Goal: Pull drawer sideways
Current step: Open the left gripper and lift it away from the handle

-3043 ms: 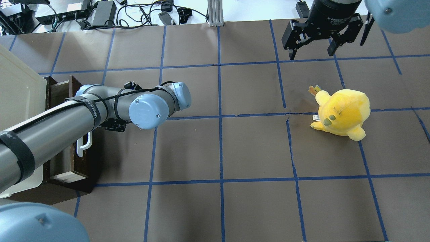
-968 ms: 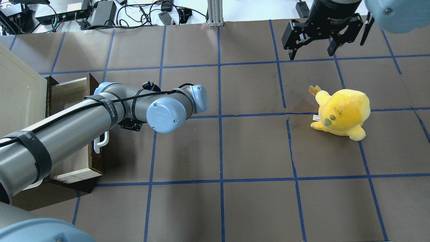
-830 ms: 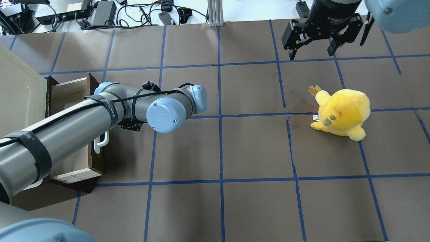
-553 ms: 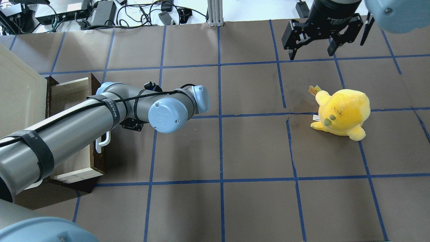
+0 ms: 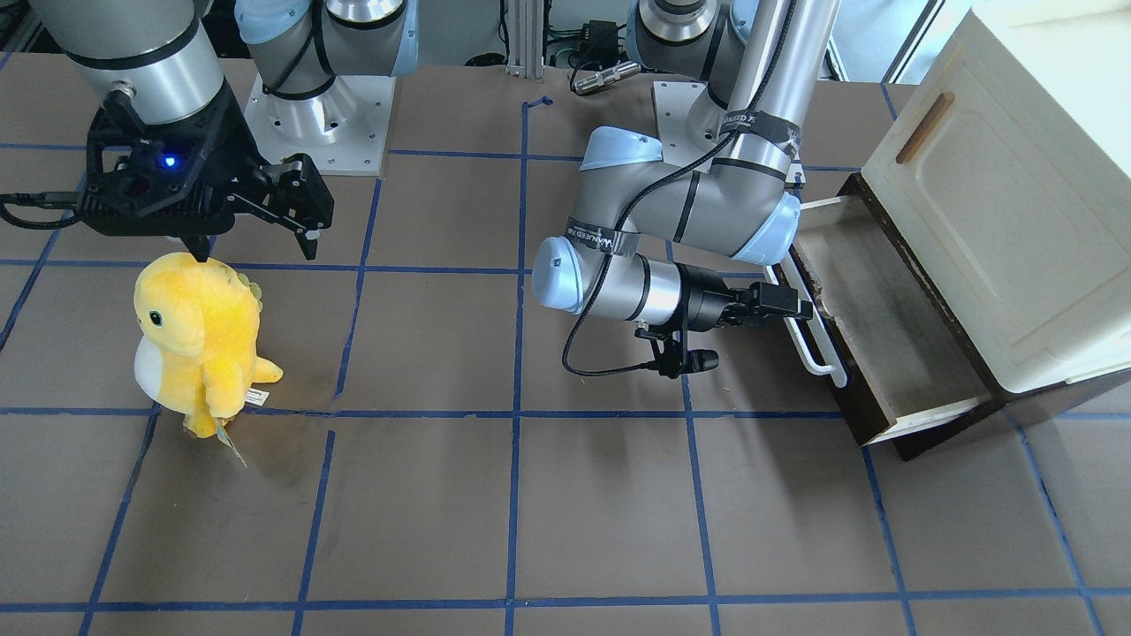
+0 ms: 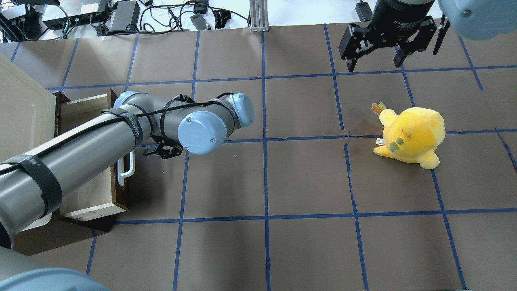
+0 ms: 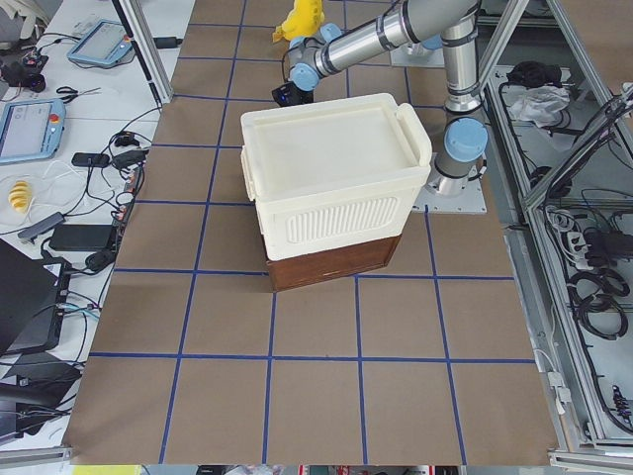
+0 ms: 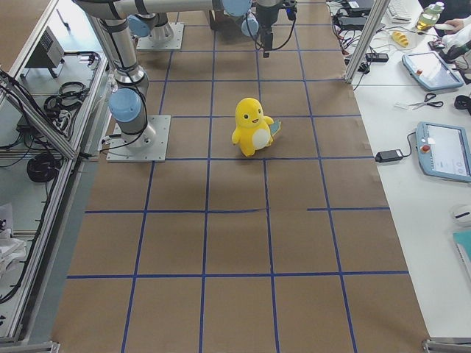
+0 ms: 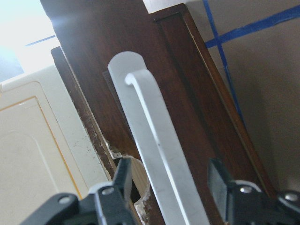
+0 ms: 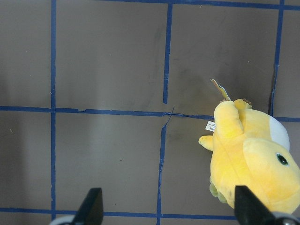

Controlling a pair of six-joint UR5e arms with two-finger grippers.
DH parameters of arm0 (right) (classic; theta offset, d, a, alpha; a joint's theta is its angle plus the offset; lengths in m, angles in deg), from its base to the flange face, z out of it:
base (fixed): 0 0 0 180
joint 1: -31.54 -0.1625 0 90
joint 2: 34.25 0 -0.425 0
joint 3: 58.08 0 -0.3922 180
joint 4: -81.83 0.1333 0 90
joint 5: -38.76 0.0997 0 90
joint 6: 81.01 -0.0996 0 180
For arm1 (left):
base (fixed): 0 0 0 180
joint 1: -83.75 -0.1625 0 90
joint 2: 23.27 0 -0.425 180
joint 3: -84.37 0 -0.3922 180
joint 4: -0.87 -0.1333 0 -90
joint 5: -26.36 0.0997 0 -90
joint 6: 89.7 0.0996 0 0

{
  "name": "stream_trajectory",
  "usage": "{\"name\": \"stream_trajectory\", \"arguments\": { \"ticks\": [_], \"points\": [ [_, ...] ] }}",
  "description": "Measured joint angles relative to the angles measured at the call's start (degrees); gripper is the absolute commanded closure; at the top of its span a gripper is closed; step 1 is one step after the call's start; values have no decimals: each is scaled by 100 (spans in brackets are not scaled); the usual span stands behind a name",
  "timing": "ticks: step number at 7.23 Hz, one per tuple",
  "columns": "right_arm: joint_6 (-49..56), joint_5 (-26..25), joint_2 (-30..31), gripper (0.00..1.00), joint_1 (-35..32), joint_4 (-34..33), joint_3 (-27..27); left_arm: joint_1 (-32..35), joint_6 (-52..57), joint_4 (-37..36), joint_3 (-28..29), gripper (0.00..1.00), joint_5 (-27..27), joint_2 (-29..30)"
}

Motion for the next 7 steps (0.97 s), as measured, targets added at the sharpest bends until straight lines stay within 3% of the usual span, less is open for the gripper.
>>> {"name": "stream_trajectory", "arguments": {
  "ticks": [4,6,7],
  "points": [
    [0,0,1,0,0,0,0,-35,1962,-717,1077,0,-3096,-770],
    [0,0,0,0,0,0,0,-430,2155,-764,1273,0,-4371,-1330],
    [0,0,0,0,0,0,0,-629,2172,-680,1311,0,-4739,-1626]
  ]
}}
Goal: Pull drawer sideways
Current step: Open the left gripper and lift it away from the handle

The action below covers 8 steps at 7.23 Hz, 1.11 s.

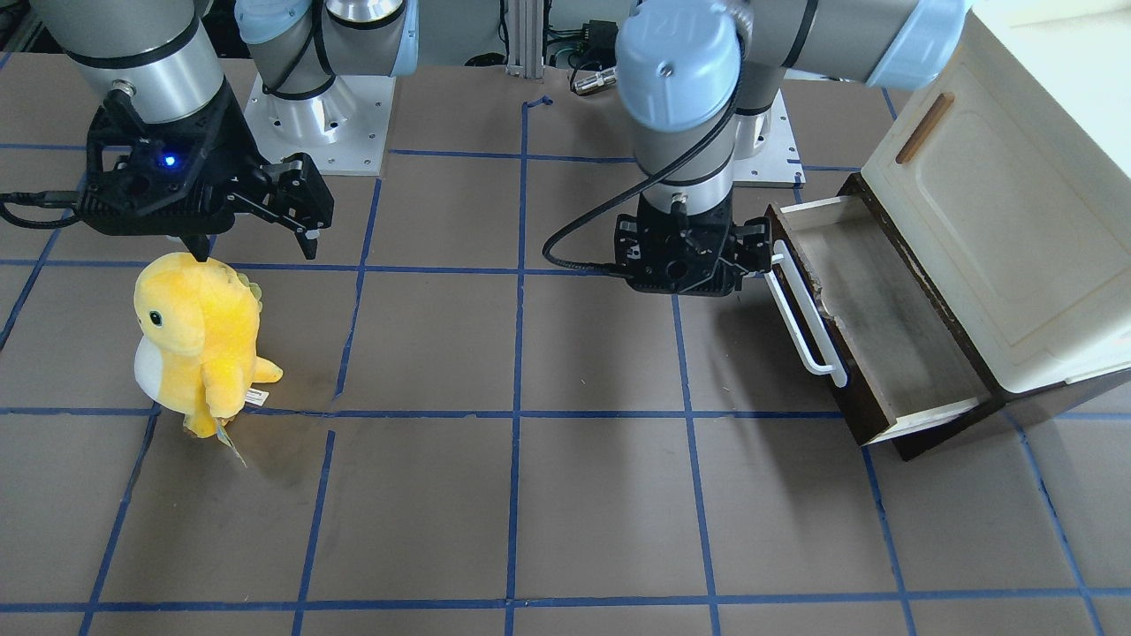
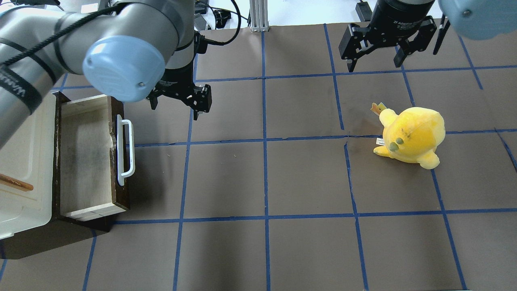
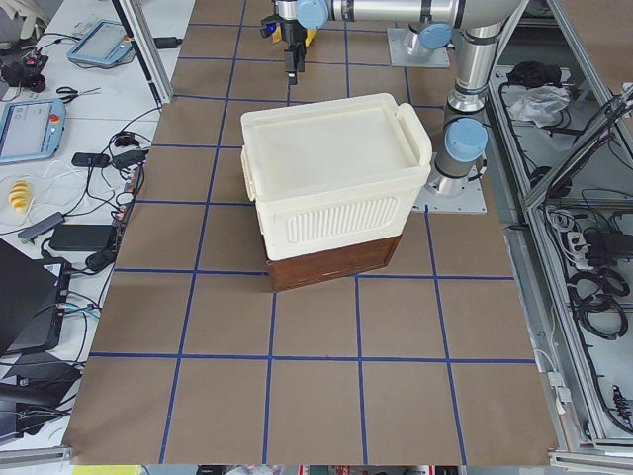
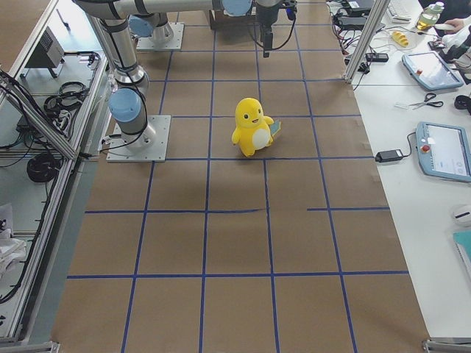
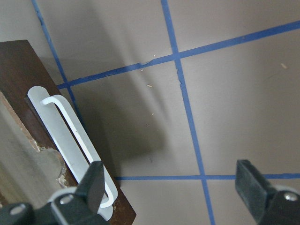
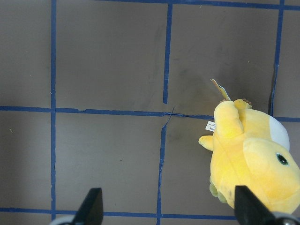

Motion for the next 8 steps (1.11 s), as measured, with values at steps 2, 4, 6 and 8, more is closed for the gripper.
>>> {"name": "stream_trajectory", "arguments": {
  "ticks": [2,4,6,8],
  "points": [
    [0,0,0,0,0,0,0,-265,-28,554,6,0,-399,-593],
    [0,0,0,0,0,0,0,-391,-92,782,-67,0,-955,-858],
    [0,0,-1,0,0,0,0,-524,-147,724,-55,0,-1082,-914],
    [0,0,0,0,0,0,0,-579,-177,606,-73,0,-1095,-928]
  ]
}}
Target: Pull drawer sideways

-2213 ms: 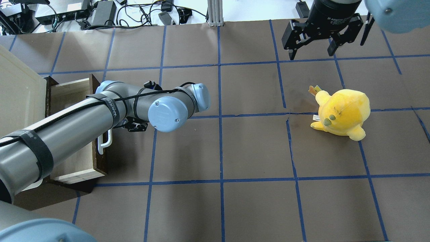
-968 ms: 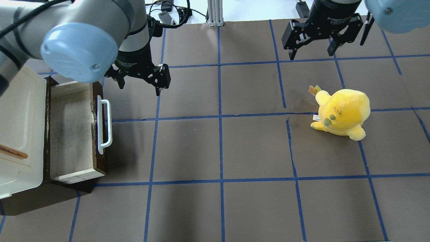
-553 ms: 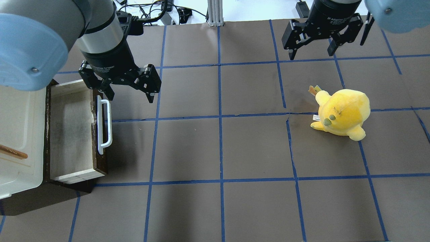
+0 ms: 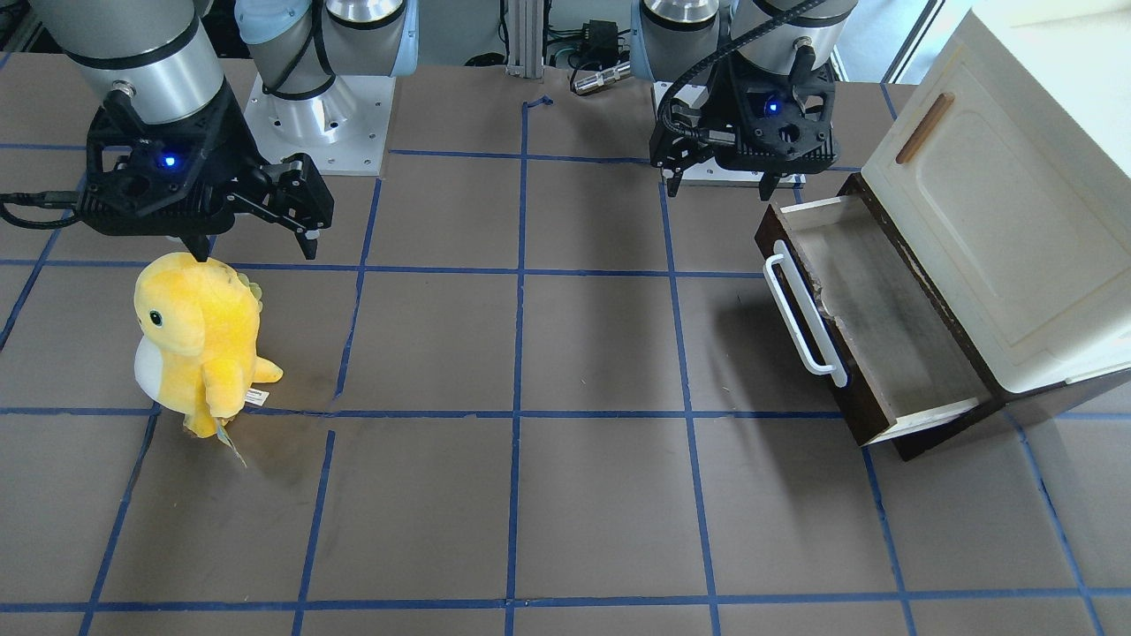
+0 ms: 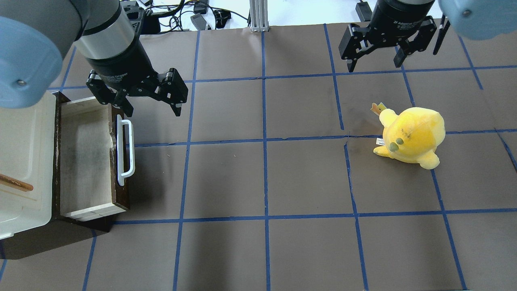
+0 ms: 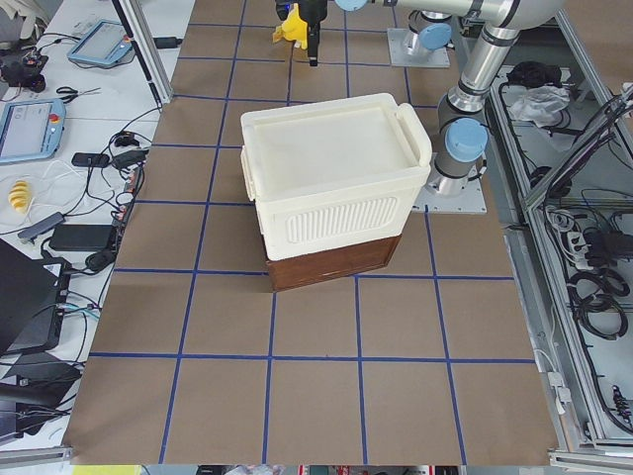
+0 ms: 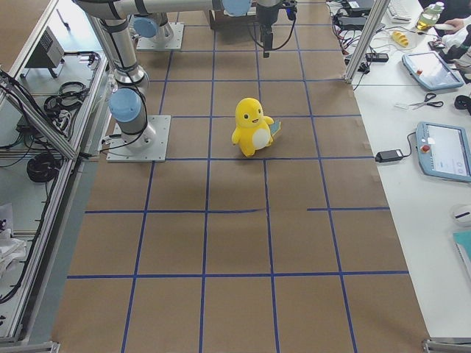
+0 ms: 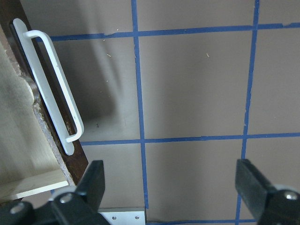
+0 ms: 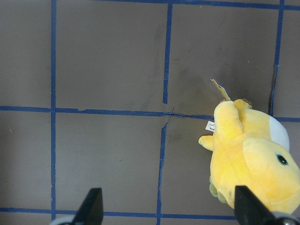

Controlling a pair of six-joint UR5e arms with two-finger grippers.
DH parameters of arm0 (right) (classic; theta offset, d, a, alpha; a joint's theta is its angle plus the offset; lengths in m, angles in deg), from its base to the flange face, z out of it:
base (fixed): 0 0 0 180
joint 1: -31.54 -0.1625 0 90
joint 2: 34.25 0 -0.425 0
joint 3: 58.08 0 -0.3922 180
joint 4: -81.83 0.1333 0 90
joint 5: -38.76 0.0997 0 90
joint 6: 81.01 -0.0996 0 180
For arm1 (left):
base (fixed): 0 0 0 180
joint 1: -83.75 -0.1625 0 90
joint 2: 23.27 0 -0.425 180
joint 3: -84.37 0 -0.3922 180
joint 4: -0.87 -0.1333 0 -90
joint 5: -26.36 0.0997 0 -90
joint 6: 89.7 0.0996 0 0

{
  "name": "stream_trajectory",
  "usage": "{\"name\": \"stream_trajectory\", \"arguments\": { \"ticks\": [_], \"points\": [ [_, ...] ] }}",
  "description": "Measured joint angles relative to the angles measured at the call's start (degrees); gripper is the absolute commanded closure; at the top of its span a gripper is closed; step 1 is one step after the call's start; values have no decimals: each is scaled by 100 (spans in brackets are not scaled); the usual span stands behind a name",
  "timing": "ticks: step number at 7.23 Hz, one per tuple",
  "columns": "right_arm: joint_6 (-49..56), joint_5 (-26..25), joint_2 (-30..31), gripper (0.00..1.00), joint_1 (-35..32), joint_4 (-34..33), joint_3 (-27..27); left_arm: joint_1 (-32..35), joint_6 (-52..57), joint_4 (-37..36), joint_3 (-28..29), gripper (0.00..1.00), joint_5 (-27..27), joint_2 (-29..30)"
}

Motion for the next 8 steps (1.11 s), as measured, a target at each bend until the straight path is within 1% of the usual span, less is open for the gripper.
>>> {"name": "stream_trajectory", "arguments": {
  "ticks": [8],
  "points": [
    [0,0,0,0,0,0,0,-38,19,-66,-11,0,-35,-45]
  ]
}}
